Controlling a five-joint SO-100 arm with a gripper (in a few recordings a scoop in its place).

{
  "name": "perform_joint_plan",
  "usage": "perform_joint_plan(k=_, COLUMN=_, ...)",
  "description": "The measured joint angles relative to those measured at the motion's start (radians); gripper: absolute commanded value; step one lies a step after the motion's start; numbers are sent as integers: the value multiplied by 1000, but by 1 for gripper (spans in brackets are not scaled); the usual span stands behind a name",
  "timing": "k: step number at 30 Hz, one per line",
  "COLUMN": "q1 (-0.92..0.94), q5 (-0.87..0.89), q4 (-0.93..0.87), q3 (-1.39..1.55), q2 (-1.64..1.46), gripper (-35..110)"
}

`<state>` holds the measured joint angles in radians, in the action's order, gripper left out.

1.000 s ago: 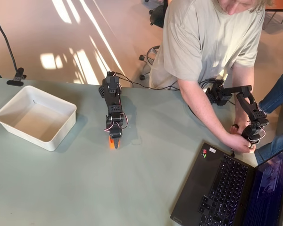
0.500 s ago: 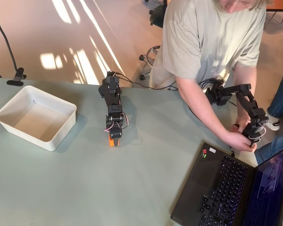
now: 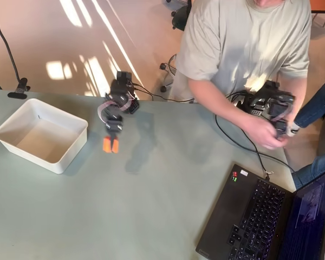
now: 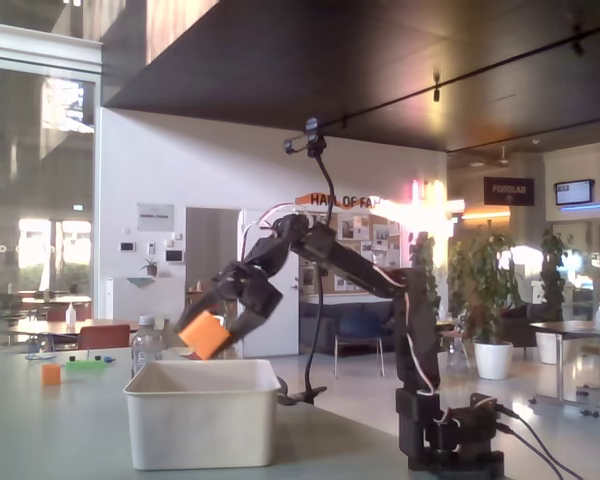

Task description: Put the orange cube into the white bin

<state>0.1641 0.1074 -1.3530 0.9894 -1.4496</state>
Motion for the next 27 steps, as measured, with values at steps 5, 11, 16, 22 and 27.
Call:
perform_joint_plan(k=5, q1=270, q5=2, q4=6, q3=0, q2=0, gripper=22)
perform_joint_plan(k=11, q1=488, q5=2, q4=117, q3=0, q2=75, gripper=22)
perform_joint_plan(k=16, q1=549, q5=3, q4=156, q3=0, q2=173, gripper=22)
perform_joint_plan(k=22, q1=574, q5=11, q4=156, q3=0, q2=186, gripper=22)
perform_joint_plan(k=27, q1=589, q5=11, q4=156, q3=0, q2=186, gripper=22)
